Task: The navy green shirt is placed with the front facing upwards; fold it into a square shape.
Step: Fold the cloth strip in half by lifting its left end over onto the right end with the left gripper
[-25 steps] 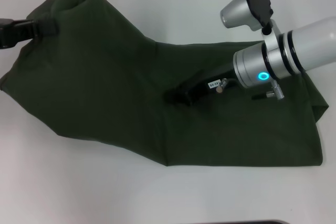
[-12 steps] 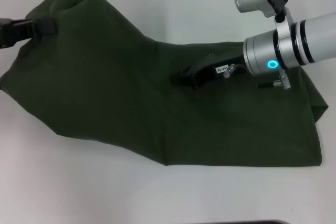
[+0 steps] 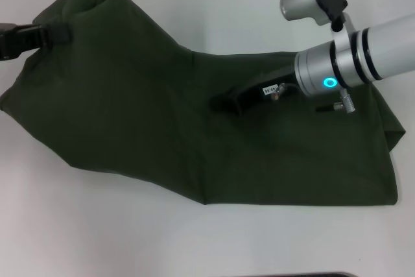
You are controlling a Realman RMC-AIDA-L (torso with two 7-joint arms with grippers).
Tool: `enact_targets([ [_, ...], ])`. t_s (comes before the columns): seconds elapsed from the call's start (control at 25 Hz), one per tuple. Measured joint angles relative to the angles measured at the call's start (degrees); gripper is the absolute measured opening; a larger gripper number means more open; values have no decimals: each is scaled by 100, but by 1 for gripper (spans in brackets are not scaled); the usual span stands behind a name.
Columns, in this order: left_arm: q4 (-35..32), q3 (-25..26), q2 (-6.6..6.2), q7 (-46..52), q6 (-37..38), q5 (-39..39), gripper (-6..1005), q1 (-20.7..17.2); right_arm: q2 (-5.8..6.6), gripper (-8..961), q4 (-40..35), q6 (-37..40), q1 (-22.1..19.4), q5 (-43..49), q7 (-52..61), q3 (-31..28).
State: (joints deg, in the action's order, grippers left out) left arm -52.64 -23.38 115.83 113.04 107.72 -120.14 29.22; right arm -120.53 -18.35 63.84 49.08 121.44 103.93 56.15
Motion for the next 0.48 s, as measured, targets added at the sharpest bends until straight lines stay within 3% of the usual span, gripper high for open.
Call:
enact_targets([
  [0.16,0,0,0,-11,1,0,108,10,-18,18,46,-294,100,-8,335,357],
  [0.48,0,0,5,-18,-4,0,112,-6,6,18,25,-235,81,-200,222,388],
])
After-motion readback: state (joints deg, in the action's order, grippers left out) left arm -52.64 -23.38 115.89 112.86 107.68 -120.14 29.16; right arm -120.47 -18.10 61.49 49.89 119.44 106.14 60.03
